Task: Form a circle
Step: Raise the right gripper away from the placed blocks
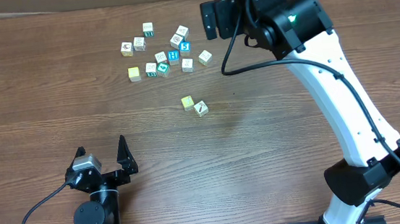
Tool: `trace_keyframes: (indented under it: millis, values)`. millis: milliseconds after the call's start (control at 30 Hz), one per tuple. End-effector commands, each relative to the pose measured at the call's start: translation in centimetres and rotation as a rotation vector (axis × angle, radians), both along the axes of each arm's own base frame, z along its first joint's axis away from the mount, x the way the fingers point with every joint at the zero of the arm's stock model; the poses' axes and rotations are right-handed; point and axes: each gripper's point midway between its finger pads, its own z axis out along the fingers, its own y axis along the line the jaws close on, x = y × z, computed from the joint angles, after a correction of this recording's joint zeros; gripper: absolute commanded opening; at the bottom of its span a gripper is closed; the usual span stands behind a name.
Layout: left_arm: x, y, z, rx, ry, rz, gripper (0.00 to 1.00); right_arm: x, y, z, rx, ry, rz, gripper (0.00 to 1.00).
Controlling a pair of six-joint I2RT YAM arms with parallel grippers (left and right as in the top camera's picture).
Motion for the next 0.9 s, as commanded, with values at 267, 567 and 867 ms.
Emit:
trace_keyframes:
  millis: [267, 567, 867]
  values:
    - [-0.02, -0.16, 0.09, 0.022, -0.005, -0.009, 0.99, 0.09, -0.01, 0.43, 0.004, -0.013, -0.006, 1.00]
    - [-0.01, -0.16, 0.07, 0.023, -0.005, -0.009, 1.00, 0.14, 0.01, 0.49, 0.006, -0.016, -0.006, 1.00]
    - [-0.02, -0.16, 0.09, 0.023, -0.005, -0.009, 0.99, 0.16, 0.00, 0.50, 0.006, -0.016, -0.006, 1.00]
